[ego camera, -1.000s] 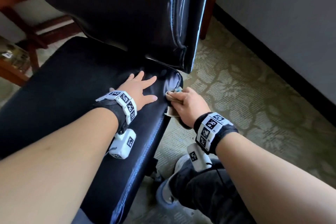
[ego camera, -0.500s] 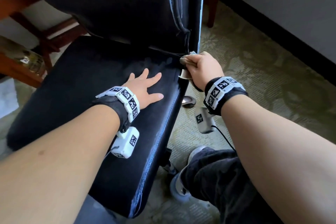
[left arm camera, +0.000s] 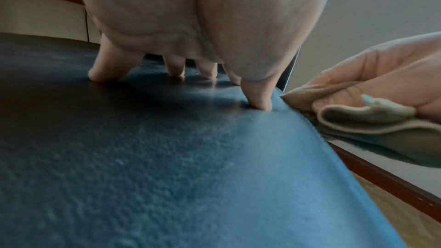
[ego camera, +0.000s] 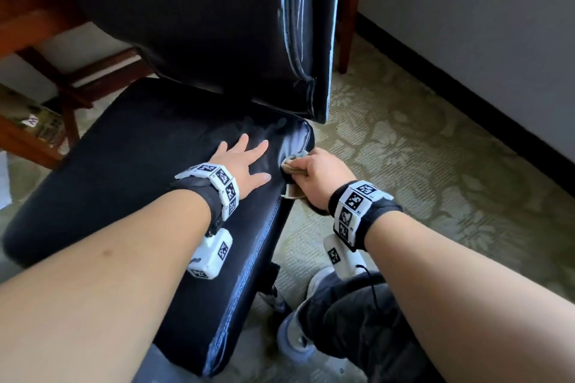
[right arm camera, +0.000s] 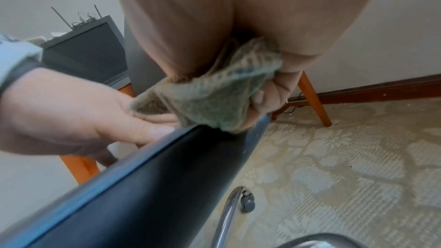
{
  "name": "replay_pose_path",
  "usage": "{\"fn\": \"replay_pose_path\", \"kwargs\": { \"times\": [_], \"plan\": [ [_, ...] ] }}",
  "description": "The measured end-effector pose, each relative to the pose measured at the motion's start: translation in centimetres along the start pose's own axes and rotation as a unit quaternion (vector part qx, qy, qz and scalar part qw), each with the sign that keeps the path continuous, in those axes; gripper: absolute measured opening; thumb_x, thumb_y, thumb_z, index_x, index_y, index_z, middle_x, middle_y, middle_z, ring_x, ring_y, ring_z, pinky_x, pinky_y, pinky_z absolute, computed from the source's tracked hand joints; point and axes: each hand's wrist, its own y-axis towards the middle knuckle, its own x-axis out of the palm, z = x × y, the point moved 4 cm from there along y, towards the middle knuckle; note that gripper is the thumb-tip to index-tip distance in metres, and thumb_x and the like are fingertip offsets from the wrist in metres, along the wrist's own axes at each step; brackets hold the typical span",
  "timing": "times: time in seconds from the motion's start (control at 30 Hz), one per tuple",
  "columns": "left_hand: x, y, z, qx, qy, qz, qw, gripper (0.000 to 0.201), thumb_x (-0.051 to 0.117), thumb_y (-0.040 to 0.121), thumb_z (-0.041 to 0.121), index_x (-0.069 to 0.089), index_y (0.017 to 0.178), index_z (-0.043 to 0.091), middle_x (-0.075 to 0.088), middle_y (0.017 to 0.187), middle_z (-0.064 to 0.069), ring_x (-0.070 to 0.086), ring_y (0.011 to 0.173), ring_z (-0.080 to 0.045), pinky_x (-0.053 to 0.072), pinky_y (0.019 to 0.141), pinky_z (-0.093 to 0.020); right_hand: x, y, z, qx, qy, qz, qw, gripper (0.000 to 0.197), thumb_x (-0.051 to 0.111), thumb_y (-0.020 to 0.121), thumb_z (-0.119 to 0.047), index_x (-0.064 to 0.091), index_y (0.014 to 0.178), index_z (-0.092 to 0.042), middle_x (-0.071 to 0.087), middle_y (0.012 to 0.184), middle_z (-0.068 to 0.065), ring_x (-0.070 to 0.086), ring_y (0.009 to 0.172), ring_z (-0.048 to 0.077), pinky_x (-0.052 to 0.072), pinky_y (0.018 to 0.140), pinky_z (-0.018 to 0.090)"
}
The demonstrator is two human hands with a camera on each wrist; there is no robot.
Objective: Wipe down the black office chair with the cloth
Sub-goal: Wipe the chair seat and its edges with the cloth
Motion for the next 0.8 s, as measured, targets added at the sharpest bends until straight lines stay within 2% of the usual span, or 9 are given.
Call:
{"fn": "replay_pose_path", "kwargs": {
  "times": [0.07,0.1,0.17,0.23,0.27,0.33,0.4,0.53,0.8],
  "plan": [
    [0.1,-0.7,0.0,0.006,0.007,-0.002,1.0,0.072,0.045,0.105,0.06,0.002,0.162,0.055,-0.008,0.175,0.013,-0.008,0.162,-0.03,0.024,0.126,-0.048,-1.3,-1.0,0.2,0.011,0.05,-0.024,0.998,0.022,0.063,0.1,-0.029,0.077,0.113,-0.039,0.067,0.081,-0.019,0.063,0.074,0.001,0.054,0.079,0.023],
    [0.1,-1.0,-0.2,0.009,0.012,-0.004,1.0,0.072,0.045,0.105,0.061,0.002,0.162,0.055,-0.008,0.175,0.013,-0.008,0.163,-0.028,0.025,0.126,-0.048,-2.1,-1.2,0.6,0.028,0.083,-0.015,0.996,0.02,0.064,0.099,-0.029,0.078,0.109,-0.04,0.072,0.078,-0.018,0.064,0.064,-0.004,0.055,0.068,0.021],
    [0.1,-1.4,-0.5,0.012,0.019,-0.007,1.0,0.073,0.045,0.104,0.061,0.001,0.162,0.055,-0.008,0.175,0.015,-0.008,0.163,-0.024,0.029,0.125,-0.048,-3.9,-1.2,1.6,0.078,0.137,0.06,0.986,0.021,0.062,0.099,-0.027,0.077,0.108,-0.039,0.076,0.079,-0.014,0.067,0.058,0.0,0.057,0.058,0.025],
    [0.2,-1.4,-0.6,0.014,0.02,-0.003,1.0,0.074,0.045,0.104,0.061,0.001,0.163,0.054,-0.008,0.175,0.014,-0.008,0.163,-0.023,0.032,0.123,-0.048,-5.2,-0.1,2.6,0.111,0.118,0.142,0.977,0.032,0.06,0.097,-0.028,0.069,0.126,-0.039,0.077,0.103,-0.009,0.074,0.088,0.014,0.06,0.084,0.031],
    [0.2,-1.2,-0.6,0.016,0.019,0.001,1.0,0.074,0.045,0.104,0.061,0.001,0.163,0.053,-0.007,0.175,0.013,-0.008,0.163,-0.024,0.033,0.123,-0.048,-5.5,0.7,2.8,0.116,0.097,0.158,0.976,0.042,0.061,0.096,-0.029,0.062,0.137,-0.038,0.074,0.118,-0.006,0.07,0.106,0.018,0.053,0.096,0.027],
    [0.4,-0.9,-0.6,0.016,0.015,0.007,1.0,0.074,0.044,0.105,0.06,0.0,0.164,0.052,-0.007,0.175,0.012,-0.008,0.163,-0.025,0.032,0.123,-0.048,-5.3,2.4,2.6,0.121,0.076,0.153,0.978,0.056,0.063,0.095,-0.031,0.049,0.149,-0.034,0.067,0.134,0.0,0.061,0.123,0.022,0.041,0.1,0.022],
    [0.4,-0.6,-0.5,0.016,0.013,0.007,1.0,0.074,0.043,0.105,0.06,0.0,0.164,0.052,-0.007,0.176,0.012,-0.008,0.163,-0.026,0.031,0.124,-0.047,-4.5,3.6,2.2,0.118,0.059,0.144,0.981,0.053,0.063,0.094,-0.033,0.052,0.146,-0.029,0.066,0.134,0.003,0.06,0.124,0.025,0.042,0.1,0.025],
    [0.0,-0.2,-0.6,0.016,0.017,-0.003,1.0,0.074,0.045,0.104,0.061,0.002,0.163,0.052,-0.005,0.176,0.012,-0.007,0.163,-0.027,0.033,0.122,-0.047,-2.1,3.9,1.1,0.095,0.028,0.129,0.987,0.032,0.062,0.095,-0.03,0.069,0.126,-0.026,0.069,0.121,0.007,0.063,0.114,0.029,0.046,0.094,0.031],
    [-0.3,0.3,-0.4,0.022,0.027,-0.009,0.999,0.075,0.046,0.104,0.062,0.001,0.163,0.053,-0.006,0.176,0.011,-0.006,0.163,-0.028,0.026,0.124,-0.049,-0.2,0.2,-0.2,0.073,0.028,0.063,0.995,0.028,0.064,0.095,-0.031,0.072,0.121,-0.025,0.07,0.114,0.002,0.063,0.109,0.024,0.045,0.087,0.029]
  ]
}}
